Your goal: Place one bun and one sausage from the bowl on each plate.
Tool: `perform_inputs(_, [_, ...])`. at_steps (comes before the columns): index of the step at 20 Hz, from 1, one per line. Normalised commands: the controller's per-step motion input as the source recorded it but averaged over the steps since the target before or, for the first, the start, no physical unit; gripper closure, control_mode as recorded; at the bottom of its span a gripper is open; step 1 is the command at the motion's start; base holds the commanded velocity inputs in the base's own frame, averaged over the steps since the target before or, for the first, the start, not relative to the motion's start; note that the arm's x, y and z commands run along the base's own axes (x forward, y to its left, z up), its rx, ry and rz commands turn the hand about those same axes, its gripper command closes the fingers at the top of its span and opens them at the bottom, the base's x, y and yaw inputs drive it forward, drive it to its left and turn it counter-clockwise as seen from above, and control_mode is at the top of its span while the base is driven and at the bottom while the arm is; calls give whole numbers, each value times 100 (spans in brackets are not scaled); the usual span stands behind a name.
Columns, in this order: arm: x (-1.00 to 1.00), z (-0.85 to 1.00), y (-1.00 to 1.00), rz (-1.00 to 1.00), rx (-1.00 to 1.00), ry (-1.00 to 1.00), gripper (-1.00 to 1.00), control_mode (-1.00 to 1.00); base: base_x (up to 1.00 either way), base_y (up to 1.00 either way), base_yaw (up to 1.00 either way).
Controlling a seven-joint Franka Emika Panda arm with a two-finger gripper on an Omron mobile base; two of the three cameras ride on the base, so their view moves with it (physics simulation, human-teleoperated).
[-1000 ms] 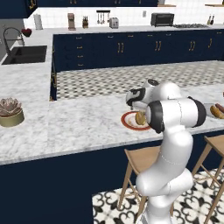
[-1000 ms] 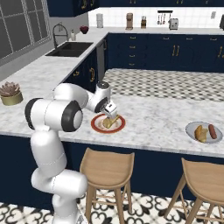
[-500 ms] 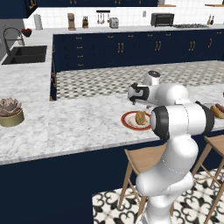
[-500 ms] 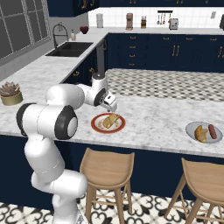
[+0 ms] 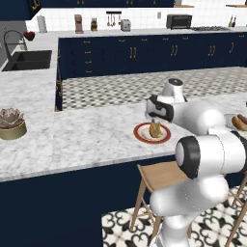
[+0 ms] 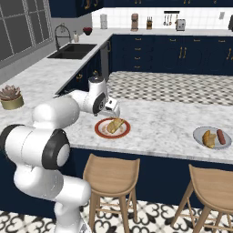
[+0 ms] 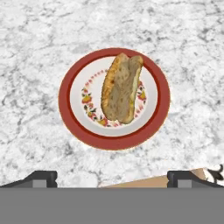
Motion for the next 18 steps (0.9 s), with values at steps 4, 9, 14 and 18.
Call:
perform_inputs(4, [-50, 1, 2, 6, -4, 0, -100, -100, 0, 0, 0])
perform_inputs(9, [0, 27, 16, 0, 0, 0, -100, -100, 0, 0, 0])
perform_inputs(14, [-16, 4, -1, 0, 0, 0, -100, -100, 0, 0, 0])
perform_inputs(18, [0, 0, 0, 0, 0, 0, -100, 100, -44, -65, 0])
